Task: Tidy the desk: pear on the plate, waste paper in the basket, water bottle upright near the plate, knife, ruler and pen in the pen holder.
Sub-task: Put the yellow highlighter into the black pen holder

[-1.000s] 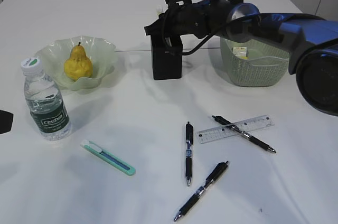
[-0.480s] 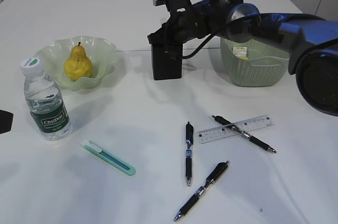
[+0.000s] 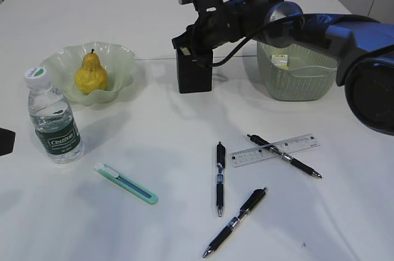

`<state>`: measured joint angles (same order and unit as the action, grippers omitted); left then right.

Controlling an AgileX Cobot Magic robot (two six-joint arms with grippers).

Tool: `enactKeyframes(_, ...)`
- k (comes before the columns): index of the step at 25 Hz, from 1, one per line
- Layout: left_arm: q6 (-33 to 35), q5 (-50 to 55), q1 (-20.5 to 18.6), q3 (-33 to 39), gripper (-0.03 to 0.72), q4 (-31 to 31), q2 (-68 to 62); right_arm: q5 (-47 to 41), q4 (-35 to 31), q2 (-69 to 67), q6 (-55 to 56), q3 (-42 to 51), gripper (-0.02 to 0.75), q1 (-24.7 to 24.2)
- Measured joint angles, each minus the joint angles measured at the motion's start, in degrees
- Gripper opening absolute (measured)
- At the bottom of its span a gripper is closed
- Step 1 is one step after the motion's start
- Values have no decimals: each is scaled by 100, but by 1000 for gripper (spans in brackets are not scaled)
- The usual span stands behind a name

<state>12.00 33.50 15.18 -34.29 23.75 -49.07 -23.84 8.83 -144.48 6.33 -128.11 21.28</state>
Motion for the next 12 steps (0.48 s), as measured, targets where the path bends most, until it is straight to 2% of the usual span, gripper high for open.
enactKeyframes(12, 0, 0, 0, 0, 401, 0, 0, -1064, 0, 221, 0, -851, 281, 0)
